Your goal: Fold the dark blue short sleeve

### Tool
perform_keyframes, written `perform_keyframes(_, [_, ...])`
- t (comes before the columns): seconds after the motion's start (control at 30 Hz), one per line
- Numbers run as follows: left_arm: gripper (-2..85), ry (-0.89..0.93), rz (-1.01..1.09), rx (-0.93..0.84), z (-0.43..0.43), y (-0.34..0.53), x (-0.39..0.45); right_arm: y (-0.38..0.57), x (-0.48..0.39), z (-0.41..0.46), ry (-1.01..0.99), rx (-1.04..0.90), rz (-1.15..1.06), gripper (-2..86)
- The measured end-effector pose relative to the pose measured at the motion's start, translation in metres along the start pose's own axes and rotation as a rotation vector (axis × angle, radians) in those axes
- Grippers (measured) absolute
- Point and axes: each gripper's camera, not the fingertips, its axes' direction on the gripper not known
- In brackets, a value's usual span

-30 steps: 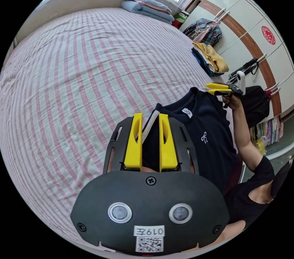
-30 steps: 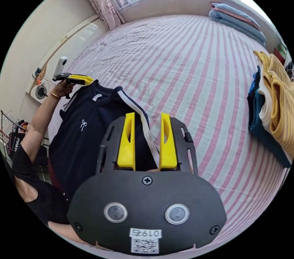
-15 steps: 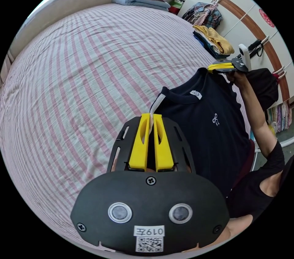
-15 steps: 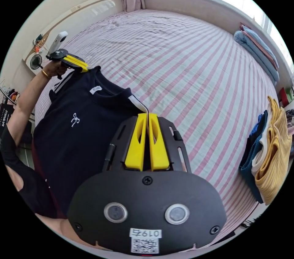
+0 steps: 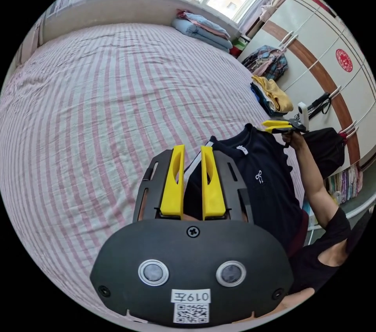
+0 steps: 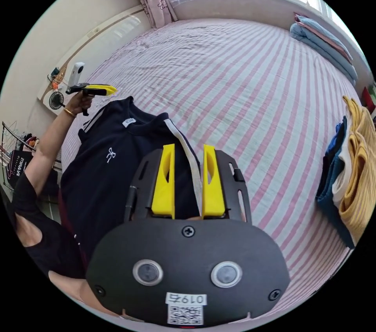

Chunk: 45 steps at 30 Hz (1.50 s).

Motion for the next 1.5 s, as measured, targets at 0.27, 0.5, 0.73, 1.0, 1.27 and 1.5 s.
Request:
perform_keyframes(0.27, [8.7, -0.121, -0.131, 0.01, -0.045, 0.138, -0.026, 0.128, -0.047, -0.09, 0.105, 0.37, -0.024, 0.4])
perform_keyframes(0.5, [12.4, -0.188, -0.279, 0.083, -0.036, 0.206, -0.018, 0.188, -0.036, -0.093, 0.226, 0.322, 0.267, 3.3])
perform_keyframes(0.73, [10.3, -0.493, -0.124, 0.009, 0.03, 0.211, 0.016, 0.191, -0.055, -0.099, 0.297, 0.295, 0.313, 6.3])
perform_keyframes(1.0, [2.9, -0.45, -0.312, 0.165, 0.031, 0.225, -0.055, 0.208, 0.007, -0.121, 0.175, 0.288, 0.532, 9.9])
perform_keyframes(1.27, [1.5, -0.431, -0.409, 0.285, 0.027, 0.26, -0.111, 0.194, 0.021, -0.128, 0.027, 0.191, 0.488, 9.8])
perform_keyframes(1.5, [1.0, -0.256, -0.585, 0.437, 0.026, 0.307, -0.184, 0.187, 0.018, -0.148, 0.074, 0.251, 0.467, 0.8])
